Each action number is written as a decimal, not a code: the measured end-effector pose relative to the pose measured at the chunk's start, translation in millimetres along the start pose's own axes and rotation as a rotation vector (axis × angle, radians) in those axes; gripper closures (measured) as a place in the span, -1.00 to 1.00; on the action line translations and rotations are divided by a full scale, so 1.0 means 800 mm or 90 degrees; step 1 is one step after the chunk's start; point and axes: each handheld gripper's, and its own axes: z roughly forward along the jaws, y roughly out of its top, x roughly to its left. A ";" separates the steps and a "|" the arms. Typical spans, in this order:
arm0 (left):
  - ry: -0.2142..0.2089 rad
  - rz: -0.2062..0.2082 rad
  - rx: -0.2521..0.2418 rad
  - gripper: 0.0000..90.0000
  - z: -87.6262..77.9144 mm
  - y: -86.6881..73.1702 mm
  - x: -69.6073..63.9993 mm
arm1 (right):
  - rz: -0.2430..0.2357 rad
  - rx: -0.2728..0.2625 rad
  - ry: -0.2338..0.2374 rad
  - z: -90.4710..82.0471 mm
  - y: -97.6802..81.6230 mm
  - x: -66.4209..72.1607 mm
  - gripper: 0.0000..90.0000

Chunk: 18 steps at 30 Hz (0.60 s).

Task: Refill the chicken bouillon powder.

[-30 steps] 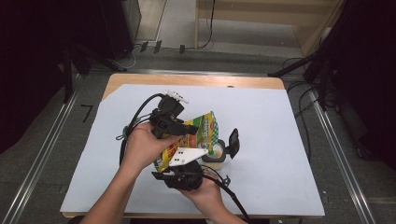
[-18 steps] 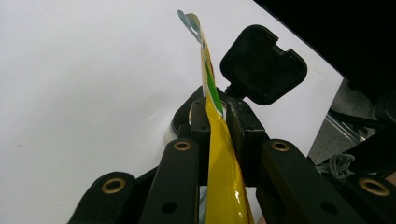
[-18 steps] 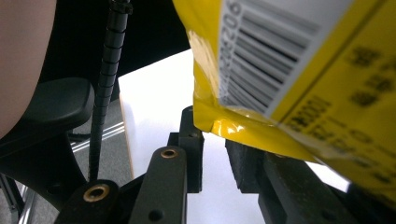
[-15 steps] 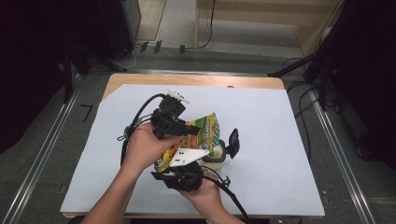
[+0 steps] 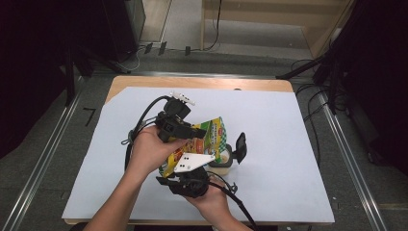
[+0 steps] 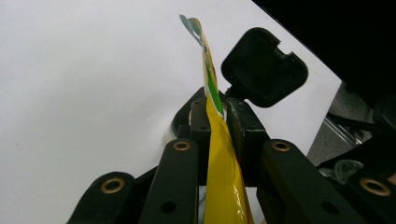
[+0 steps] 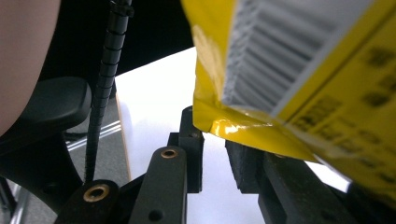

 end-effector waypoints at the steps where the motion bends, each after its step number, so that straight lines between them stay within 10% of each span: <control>1: 0.000 -0.002 -0.002 0.81 -0.001 0.000 0.001 | -0.010 0.003 -0.007 0.000 0.001 0.001 0.74; 18: 0.003 -0.004 -0.015 0.80 -0.004 0.000 0.002 | -0.004 0.005 -0.006 0.001 0.002 -0.004 0.73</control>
